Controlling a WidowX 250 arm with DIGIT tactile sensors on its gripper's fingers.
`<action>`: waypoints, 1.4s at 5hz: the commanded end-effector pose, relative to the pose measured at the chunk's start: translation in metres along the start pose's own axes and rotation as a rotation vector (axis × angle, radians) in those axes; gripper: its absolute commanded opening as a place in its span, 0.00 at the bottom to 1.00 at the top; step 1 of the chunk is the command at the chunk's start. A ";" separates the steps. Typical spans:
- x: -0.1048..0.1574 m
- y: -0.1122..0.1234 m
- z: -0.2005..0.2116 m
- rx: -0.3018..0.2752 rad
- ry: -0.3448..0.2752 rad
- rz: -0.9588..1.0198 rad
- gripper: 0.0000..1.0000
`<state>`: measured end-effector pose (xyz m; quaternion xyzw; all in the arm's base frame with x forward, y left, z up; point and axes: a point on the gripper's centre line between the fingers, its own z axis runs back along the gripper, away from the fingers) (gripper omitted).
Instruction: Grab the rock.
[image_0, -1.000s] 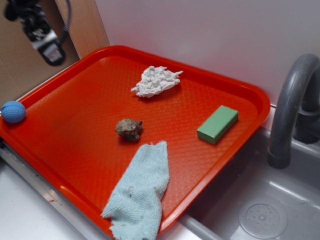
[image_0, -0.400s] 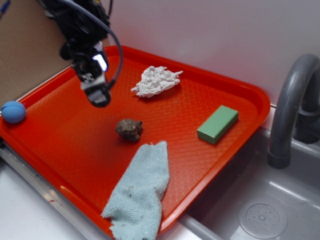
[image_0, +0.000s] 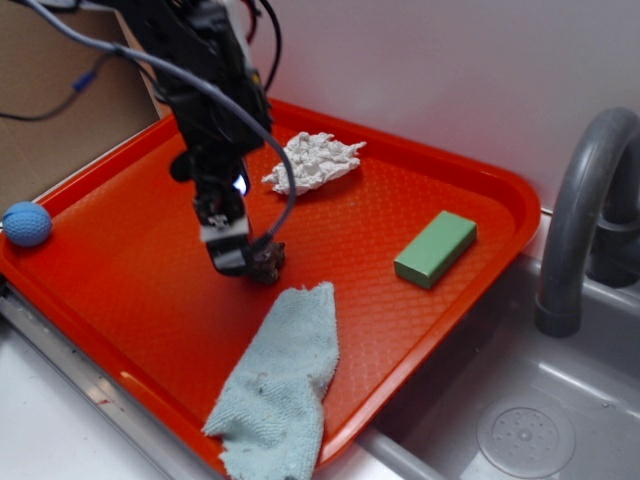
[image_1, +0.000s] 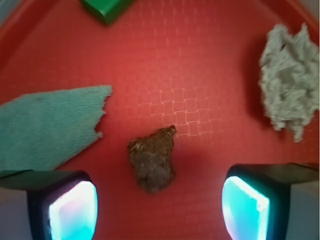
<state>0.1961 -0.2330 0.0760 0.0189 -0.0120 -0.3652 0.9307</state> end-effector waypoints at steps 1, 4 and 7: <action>0.008 -0.008 -0.008 0.003 0.018 -0.025 1.00; 0.013 -0.020 -0.024 0.032 0.077 -0.022 0.00; -0.002 0.006 -0.003 0.056 0.121 0.127 0.00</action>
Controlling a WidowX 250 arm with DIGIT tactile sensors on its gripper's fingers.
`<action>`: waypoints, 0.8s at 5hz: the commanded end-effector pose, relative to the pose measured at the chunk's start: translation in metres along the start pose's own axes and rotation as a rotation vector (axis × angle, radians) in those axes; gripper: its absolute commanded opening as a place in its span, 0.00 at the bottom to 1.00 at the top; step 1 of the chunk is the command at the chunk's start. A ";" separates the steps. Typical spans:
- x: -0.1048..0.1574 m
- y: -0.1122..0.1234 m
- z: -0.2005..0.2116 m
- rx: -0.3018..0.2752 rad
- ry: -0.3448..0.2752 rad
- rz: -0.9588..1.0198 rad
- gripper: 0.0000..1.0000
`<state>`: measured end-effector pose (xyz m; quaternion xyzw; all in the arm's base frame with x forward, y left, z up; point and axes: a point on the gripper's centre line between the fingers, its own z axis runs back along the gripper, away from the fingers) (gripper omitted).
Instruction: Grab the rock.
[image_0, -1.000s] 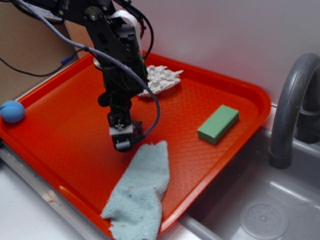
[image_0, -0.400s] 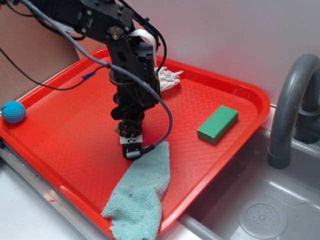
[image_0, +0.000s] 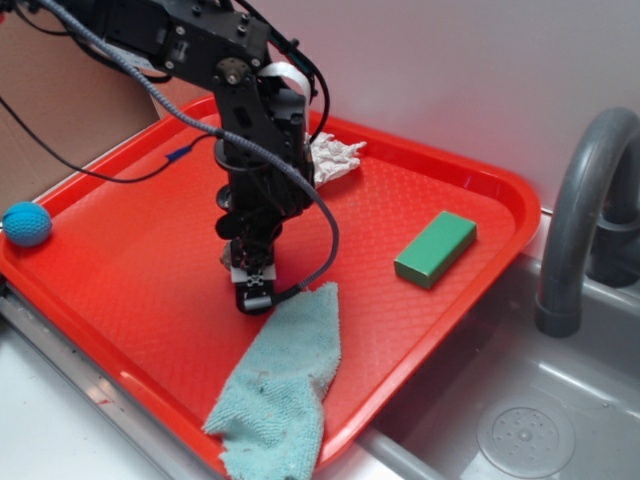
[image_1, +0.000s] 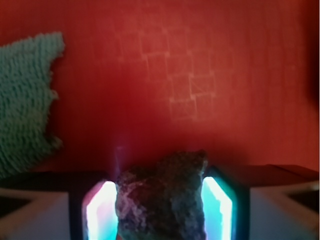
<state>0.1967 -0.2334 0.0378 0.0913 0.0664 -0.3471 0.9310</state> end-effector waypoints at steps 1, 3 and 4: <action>-0.026 0.035 0.057 -0.152 -0.124 0.250 0.00; -0.082 0.069 0.098 -0.183 -0.193 0.489 0.00; -0.096 0.091 0.125 -0.118 -0.242 0.530 0.00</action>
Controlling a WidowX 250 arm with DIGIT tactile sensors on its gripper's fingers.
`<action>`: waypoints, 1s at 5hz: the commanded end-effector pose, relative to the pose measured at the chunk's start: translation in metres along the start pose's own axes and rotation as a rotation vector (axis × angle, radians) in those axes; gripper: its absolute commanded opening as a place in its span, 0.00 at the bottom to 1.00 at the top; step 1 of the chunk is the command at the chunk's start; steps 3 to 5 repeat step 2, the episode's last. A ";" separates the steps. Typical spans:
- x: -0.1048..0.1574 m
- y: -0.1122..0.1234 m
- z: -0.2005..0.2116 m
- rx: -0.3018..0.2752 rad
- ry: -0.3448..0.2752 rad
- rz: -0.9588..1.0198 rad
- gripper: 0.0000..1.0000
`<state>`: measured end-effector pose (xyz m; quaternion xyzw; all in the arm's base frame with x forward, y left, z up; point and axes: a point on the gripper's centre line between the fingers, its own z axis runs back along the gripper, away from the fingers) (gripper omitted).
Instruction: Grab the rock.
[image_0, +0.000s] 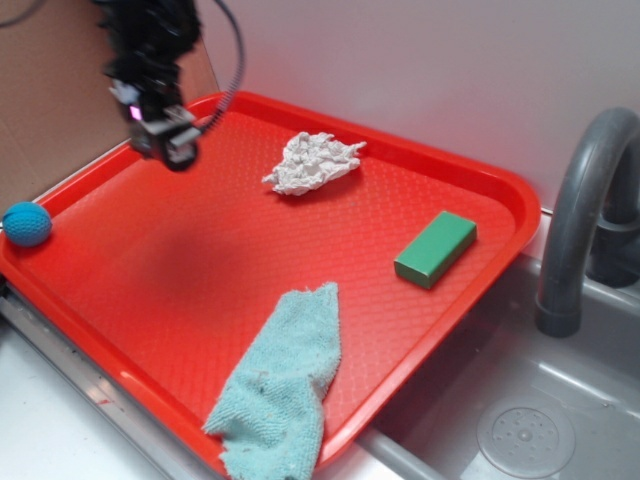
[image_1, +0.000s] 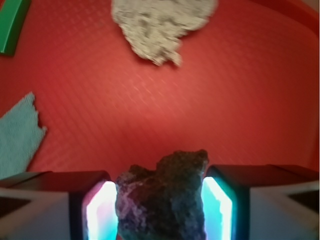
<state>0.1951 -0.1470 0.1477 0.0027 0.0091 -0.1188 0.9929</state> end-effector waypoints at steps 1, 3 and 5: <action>-0.003 0.018 0.064 0.041 -0.152 0.045 0.00; -0.002 0.020 0.057 0.047 -0.101 0.079 0.00; -0.002 0.020 0.057 0.047 -0.101 0.079 0.00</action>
